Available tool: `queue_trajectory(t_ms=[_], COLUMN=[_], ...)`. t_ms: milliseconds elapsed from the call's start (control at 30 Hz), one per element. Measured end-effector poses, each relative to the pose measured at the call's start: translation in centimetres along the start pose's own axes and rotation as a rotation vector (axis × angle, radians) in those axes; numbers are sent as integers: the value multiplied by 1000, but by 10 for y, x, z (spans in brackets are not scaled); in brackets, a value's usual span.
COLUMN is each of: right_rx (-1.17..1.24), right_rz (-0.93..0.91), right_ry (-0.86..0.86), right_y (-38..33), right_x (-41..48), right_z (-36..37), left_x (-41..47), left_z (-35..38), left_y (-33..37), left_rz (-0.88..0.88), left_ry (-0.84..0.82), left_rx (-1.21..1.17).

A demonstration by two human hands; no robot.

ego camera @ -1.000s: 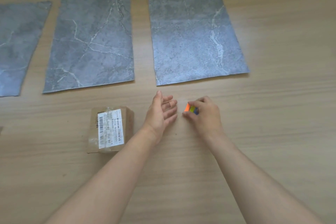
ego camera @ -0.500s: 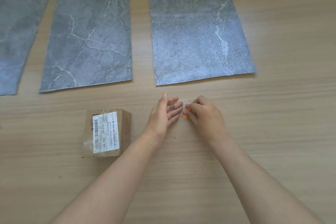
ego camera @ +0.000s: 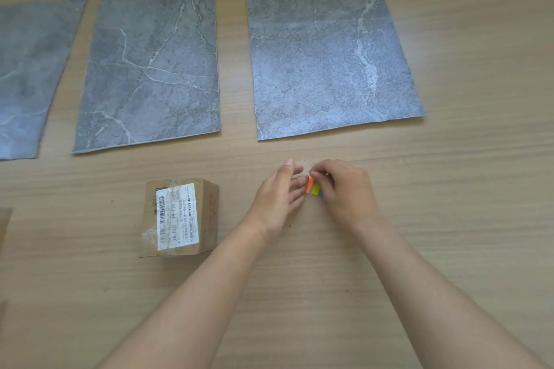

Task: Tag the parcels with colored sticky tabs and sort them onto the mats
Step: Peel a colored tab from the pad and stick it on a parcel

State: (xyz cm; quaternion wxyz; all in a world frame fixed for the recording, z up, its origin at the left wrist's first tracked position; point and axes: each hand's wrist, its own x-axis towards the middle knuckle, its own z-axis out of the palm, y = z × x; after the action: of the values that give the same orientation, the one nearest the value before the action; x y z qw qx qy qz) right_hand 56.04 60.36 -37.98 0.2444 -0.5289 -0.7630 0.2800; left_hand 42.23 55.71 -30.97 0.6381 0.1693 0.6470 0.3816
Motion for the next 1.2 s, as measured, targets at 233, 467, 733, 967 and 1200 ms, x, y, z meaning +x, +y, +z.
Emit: queue_trajectory(t_ms=[233, 467, 733, 967, 1200], right_rx=[808, 947, 628, 395, 266], right_rz=[660, 377, -119, -291, -264], right_ry=[328, 304, 147, 121, 121], right_y=[-13, -53, -104, -148, -171], right_x=[5, -32, -73, -116, -157], right_z=[-13, -33, -14, 18, 45], left_x=[-9, -30, -89, -134, -149], left_z=[6, -6, -58, -125, -181], left_y=[2, -15, -14, -38, -84], left_rz=[-6, 248, 189, 219, 292], left_ry=[-42, 191, 118, 64, 196], left_rx=[55, 81, -261, -229, 32])
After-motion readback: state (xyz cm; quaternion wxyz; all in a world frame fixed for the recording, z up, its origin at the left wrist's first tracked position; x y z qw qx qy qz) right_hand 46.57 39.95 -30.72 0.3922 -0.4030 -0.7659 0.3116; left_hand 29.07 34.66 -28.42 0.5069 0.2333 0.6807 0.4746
